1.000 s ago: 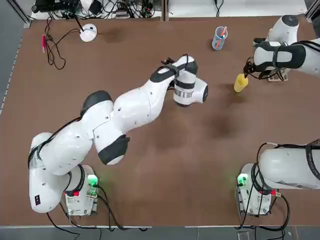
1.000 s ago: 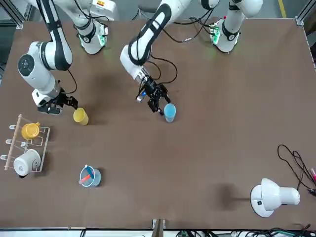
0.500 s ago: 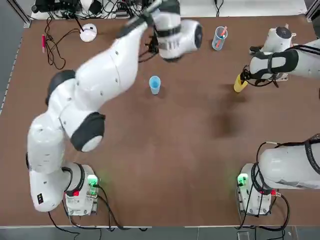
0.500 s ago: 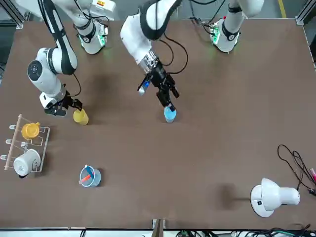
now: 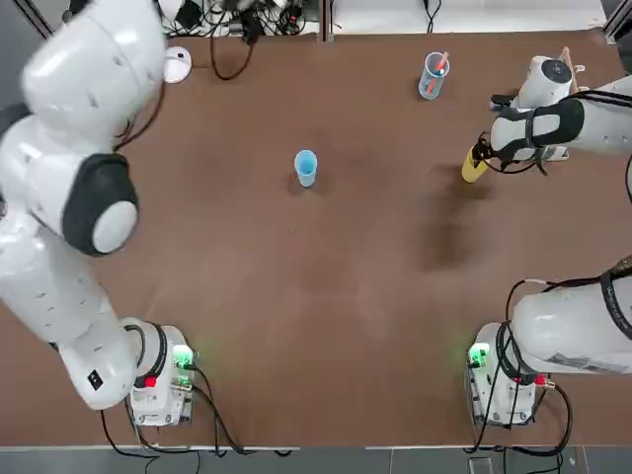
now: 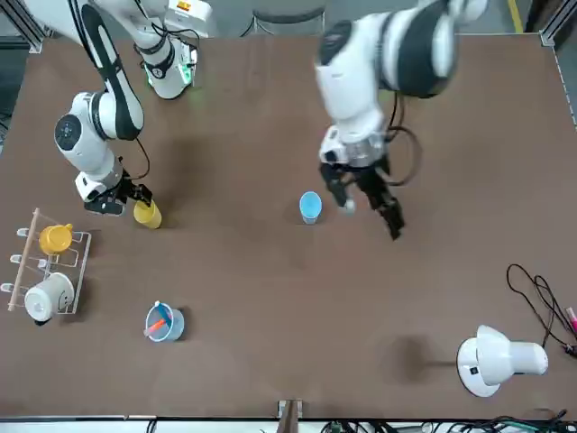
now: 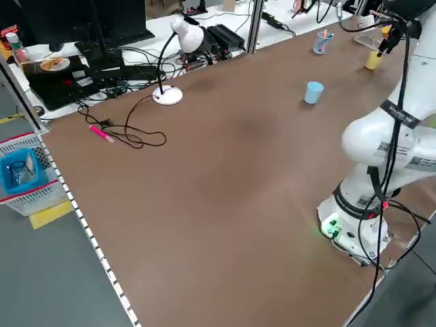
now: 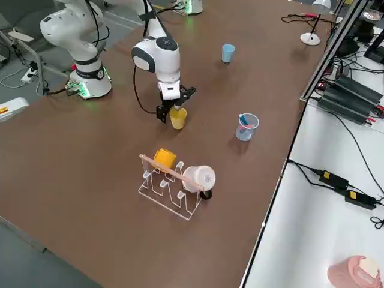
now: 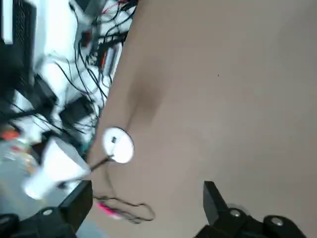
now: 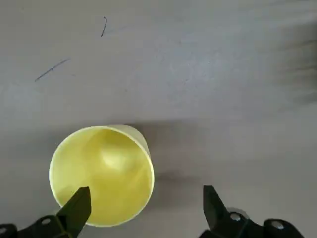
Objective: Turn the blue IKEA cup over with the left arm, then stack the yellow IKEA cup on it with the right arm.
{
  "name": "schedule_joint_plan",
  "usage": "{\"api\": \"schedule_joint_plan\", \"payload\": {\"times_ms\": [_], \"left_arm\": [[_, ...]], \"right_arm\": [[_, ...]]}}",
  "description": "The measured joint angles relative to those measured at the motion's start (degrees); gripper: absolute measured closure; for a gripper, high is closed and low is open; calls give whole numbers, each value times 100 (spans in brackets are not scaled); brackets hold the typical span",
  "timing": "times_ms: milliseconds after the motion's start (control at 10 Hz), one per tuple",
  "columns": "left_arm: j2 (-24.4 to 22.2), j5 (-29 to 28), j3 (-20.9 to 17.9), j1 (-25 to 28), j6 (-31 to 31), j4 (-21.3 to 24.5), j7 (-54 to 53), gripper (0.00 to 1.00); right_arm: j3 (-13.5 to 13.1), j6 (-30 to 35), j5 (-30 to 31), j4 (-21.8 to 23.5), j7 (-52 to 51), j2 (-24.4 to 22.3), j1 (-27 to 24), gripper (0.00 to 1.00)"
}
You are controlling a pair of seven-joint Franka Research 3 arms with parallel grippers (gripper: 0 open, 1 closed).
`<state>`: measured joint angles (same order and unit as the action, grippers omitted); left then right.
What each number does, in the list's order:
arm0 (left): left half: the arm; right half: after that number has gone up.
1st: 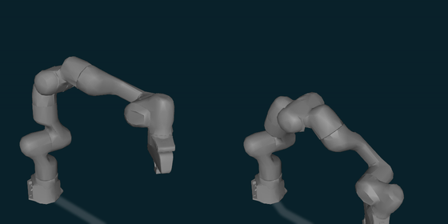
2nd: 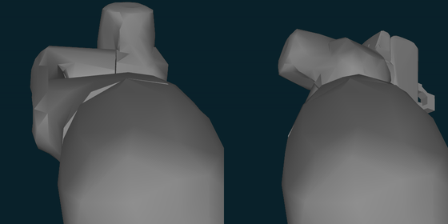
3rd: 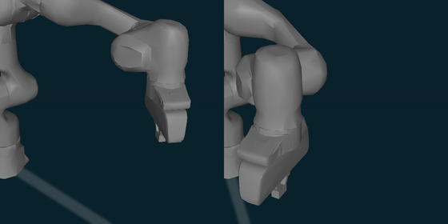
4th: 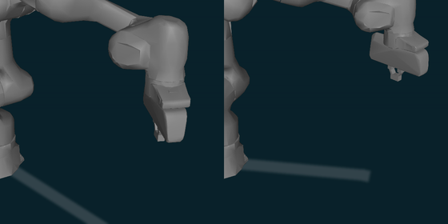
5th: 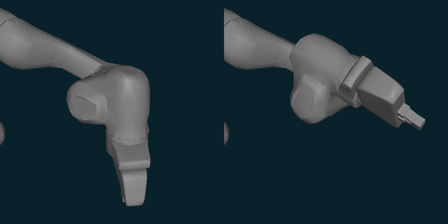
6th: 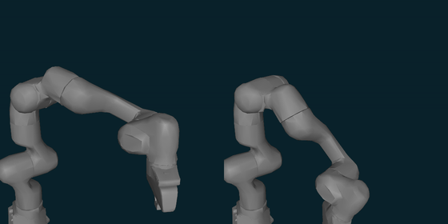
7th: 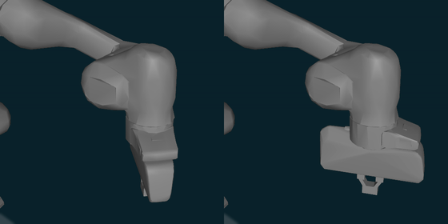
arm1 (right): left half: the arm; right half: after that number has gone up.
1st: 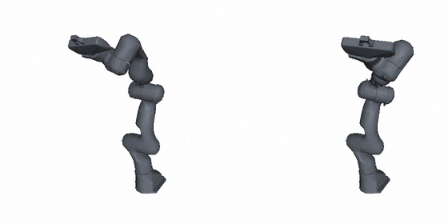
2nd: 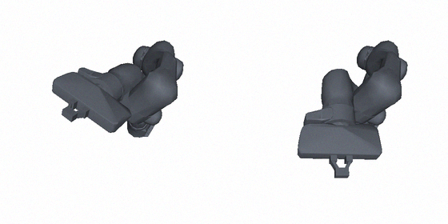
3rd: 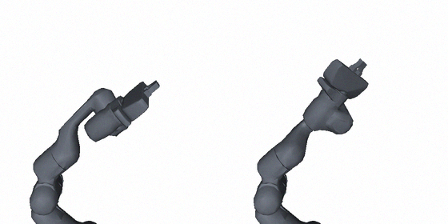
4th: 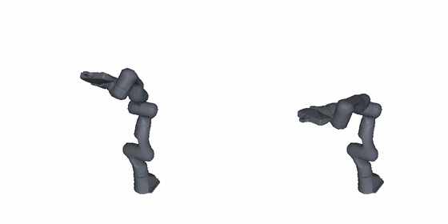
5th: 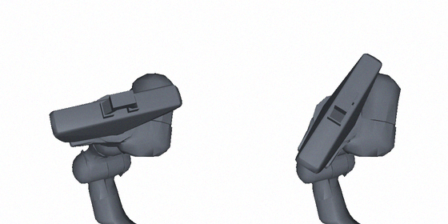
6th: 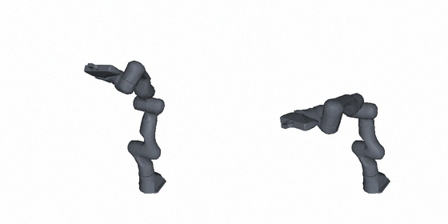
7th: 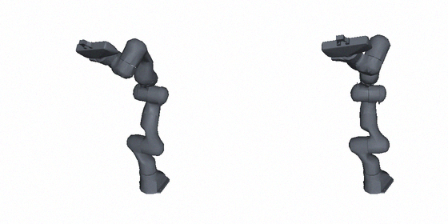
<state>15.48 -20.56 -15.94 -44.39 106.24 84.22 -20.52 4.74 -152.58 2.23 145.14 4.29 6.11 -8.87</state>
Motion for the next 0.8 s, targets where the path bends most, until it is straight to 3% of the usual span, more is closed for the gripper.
{"api": "schedule_joint_plan", "payload": {"times_ms": [100, 300, 600, 800], "left_arm": [[-339, 660, 0, 536, 56, 169, 61, 1], [-810, 1456, 4, 1518, 41, 281, 91, 1], [-1507, 1748, 7, 2446, -303, 503, 288, 1], [-1908, 2259, 14, 2758, -814, 667, 357, 1]], "right_arm": [[-2, -61, 0, 1, -1, 47, -4, 0], [-2, -217, 0, 3, -3, 127, -16, 0], [-4, -363, 0, 3, -11, 305, -73, 4], [-5, -419, 0, -2, -16, 390, -87, 16]]}}
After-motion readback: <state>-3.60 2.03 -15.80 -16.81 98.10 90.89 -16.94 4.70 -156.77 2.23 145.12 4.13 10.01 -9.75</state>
